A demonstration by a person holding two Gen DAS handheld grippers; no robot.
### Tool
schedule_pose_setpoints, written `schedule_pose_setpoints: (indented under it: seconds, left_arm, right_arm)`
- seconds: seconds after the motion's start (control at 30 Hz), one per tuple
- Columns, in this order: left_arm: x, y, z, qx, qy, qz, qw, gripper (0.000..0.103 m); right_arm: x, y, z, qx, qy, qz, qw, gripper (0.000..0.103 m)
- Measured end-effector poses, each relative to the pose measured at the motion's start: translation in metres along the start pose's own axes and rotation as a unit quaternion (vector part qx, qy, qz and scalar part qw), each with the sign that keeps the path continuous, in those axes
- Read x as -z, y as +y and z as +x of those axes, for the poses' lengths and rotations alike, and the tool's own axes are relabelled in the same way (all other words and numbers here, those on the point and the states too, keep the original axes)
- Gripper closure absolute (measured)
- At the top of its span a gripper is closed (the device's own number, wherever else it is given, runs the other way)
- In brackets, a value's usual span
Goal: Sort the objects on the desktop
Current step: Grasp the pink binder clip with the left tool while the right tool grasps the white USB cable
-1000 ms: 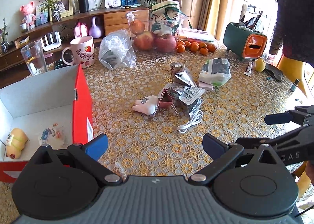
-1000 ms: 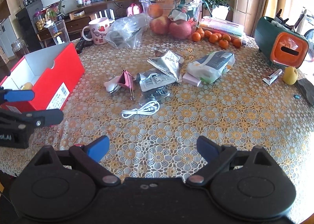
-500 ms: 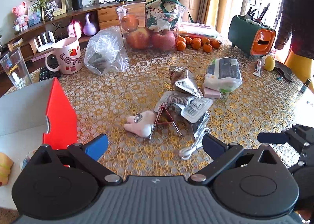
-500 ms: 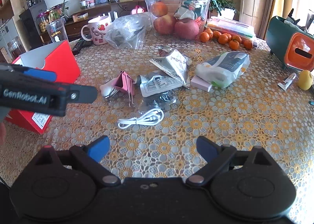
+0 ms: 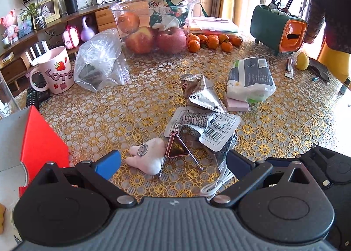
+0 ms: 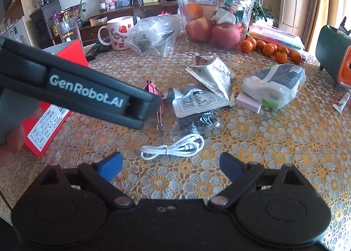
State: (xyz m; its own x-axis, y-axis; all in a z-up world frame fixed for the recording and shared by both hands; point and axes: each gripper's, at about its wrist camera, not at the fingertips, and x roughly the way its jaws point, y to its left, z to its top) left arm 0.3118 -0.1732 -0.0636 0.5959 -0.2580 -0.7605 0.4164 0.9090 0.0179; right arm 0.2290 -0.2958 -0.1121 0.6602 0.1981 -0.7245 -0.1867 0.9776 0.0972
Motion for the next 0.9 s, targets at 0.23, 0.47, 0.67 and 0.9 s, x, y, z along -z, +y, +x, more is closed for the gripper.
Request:
schedule_pose_setpoints:
  seconds: [0.23, 0.47, 0.67, 0.9]
  left_arm:
    - [-0.002, 0.002, 0.015, 0.003, 0.004, -0.001, 1.0000, 0.001]
    - [0.000, 0.002, 0.025, 0.006, -0.004, -0.002, 1.0000, 0.003]
    - [-0.002, 0.001, 0.030, 0.013, -0.006, -0.004, 0.9999, 0.014]
    - [0.000, 0.000, 0.031, 0.017, -0.013, 0.001, 0.9998, 0.029]
  right_arm:
    - [0.000, -0.001, 0.015, -0.002, -0.004, -0.007, 1.000, 0.008]
    - [0.000, 0.000, 0.024, 0.005, -0.009, -0.017, 1.000, 0.010]
    - [-0.001, 0.000, 0.030, 0.012, -0.012, -0.006, 1.000, 0.013]
    - [0.001, 0.004, 0.033, 0.023, -0.017, -0.037, 0.999, 0.017]
